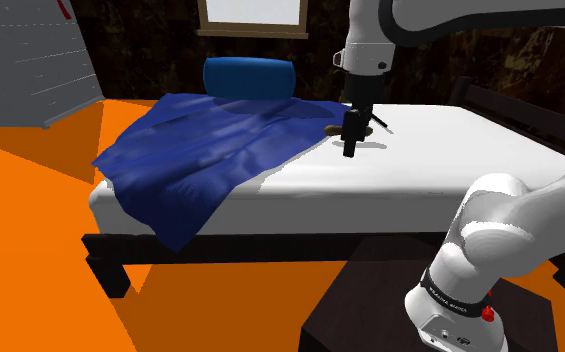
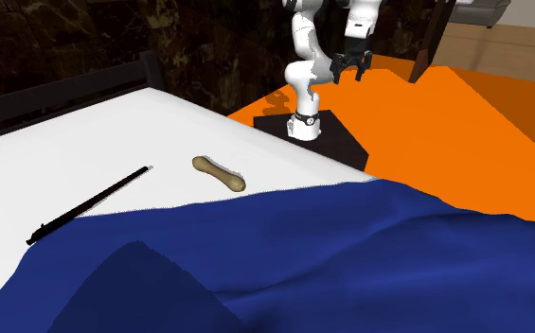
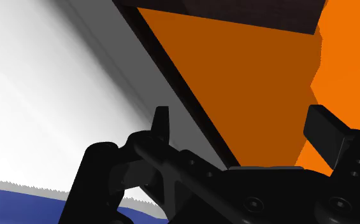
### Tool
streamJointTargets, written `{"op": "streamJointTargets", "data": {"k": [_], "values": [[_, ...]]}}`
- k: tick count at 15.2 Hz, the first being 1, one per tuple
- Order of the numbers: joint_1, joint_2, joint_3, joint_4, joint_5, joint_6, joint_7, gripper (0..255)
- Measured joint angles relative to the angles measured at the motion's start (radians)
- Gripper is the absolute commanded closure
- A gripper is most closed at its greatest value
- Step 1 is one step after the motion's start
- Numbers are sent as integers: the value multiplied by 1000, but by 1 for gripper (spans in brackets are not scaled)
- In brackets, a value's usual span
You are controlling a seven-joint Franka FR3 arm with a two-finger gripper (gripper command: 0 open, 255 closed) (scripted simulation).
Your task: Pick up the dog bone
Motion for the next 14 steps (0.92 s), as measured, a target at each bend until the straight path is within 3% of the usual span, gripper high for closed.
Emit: {"op": "streamJointTargets", "data": {"k": [4,14], "values": [[-13,10,-51,-7,-37,14,-70,0],[-58,168,-290,44,-185,122,-398,0]]}}
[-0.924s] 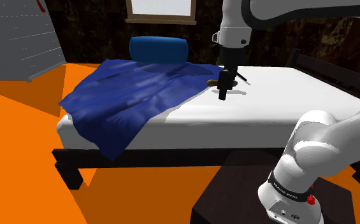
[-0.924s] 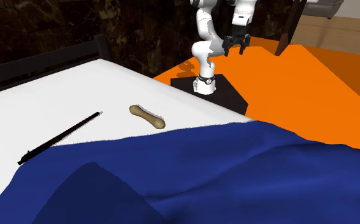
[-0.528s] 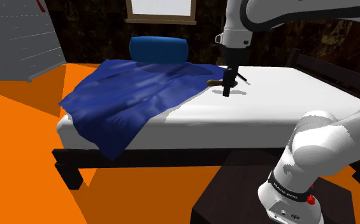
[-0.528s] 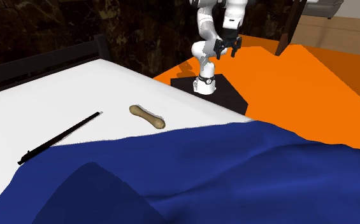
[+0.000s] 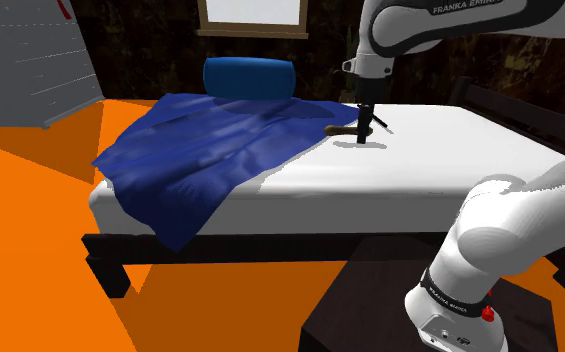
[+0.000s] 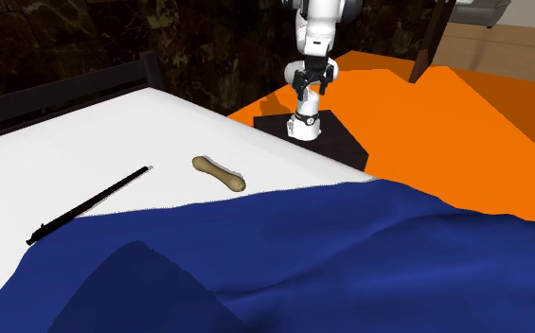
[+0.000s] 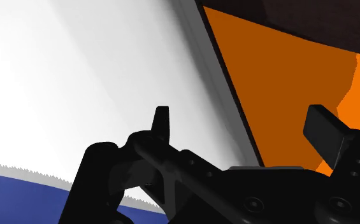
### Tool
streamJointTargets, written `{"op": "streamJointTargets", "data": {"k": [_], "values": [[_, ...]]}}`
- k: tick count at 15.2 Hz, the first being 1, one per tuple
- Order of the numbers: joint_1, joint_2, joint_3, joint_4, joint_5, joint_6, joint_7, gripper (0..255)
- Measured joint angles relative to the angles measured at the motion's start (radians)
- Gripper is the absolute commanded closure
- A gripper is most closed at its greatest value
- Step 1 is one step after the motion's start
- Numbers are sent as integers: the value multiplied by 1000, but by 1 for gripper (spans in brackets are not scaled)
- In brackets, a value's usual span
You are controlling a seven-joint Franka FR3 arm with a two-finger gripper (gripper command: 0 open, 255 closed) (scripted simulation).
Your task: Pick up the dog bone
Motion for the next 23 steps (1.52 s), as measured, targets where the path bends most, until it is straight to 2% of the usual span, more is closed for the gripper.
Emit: {"op": "streamJointTargets", "data": {"k": [6,11,17,21,23], "values": [[-9,158,-141,94,-43,70,-206,0],[-1,328,-250,214,-26,121,-385,0],[-4,585,-358,404,77,163,-622,0],[-47,783,-392,579,186,149,-787,0],[-83,873,-395,663,236,137,-861,0]]}}
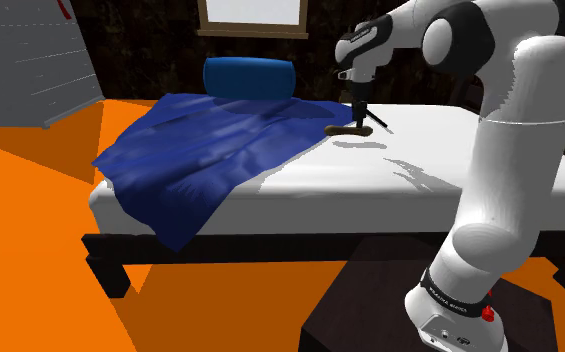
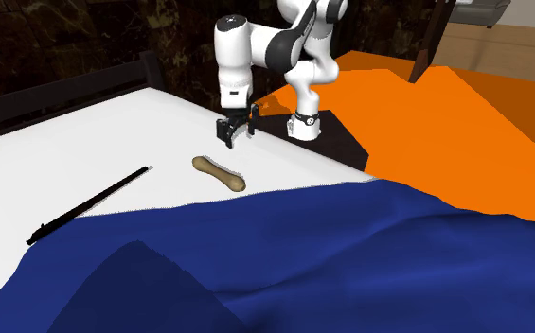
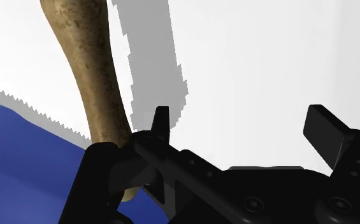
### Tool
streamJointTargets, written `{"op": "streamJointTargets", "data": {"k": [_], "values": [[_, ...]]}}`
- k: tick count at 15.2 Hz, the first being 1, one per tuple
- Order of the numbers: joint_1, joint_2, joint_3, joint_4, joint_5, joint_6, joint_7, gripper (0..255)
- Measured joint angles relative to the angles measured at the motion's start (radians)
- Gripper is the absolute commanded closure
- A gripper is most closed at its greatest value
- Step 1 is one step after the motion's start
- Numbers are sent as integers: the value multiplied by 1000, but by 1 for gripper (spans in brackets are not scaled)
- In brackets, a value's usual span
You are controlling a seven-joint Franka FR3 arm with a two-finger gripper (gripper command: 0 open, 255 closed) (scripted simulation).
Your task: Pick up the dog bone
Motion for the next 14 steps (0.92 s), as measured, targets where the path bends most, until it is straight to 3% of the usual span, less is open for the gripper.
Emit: {"op": "streamJointTargets", "data": {"k": [8,14], "values": [[-198,374,57,452,164,-124,-199,0],[-213,420,70,448,182,-79,-214,0]]}}
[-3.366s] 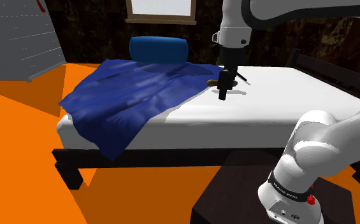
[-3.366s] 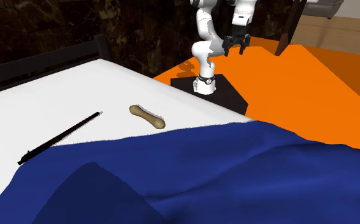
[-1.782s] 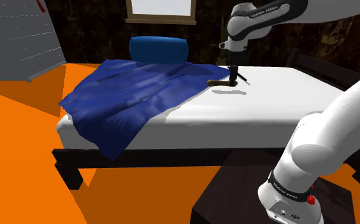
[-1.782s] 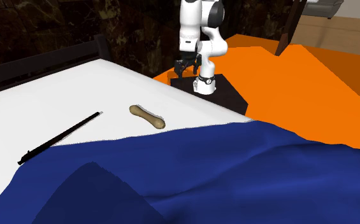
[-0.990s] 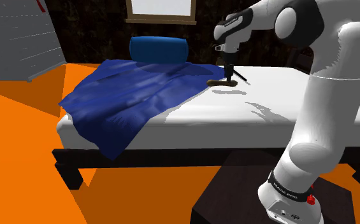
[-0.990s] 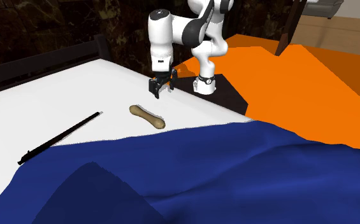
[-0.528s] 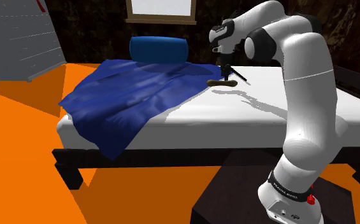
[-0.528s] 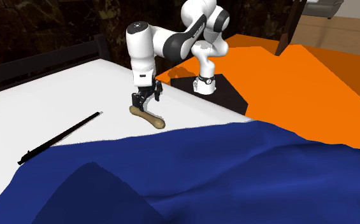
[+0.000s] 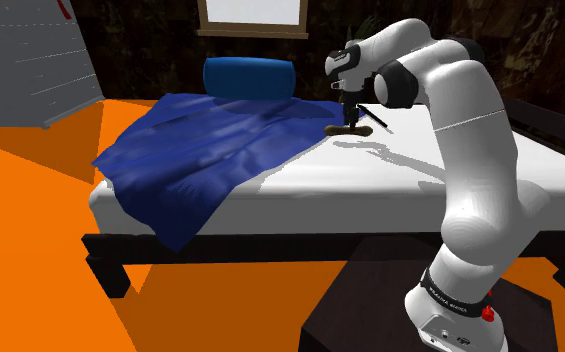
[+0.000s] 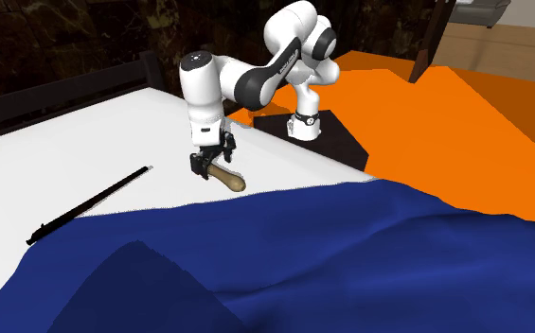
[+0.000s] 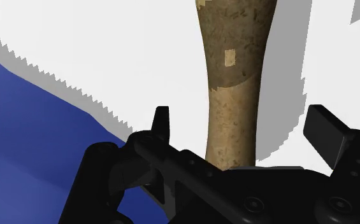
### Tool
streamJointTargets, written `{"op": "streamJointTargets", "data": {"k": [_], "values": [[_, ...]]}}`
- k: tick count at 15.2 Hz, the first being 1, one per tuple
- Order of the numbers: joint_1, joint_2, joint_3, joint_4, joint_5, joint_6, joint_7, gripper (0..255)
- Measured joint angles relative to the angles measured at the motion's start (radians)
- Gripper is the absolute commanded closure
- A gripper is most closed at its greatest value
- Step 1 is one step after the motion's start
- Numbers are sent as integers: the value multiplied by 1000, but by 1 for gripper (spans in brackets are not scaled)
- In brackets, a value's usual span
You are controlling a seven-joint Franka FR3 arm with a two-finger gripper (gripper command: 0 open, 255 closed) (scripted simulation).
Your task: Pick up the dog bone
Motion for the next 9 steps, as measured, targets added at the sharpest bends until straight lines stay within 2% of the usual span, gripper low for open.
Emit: {"op": "streamJointTargets", "data": {"k": [2,3,9], "values": [[3,3,2,-23,2,25,-2,0],[4,3,2,-27,3,29,-2,255],[4,3,2,-29,3,33,-3,255]]}}
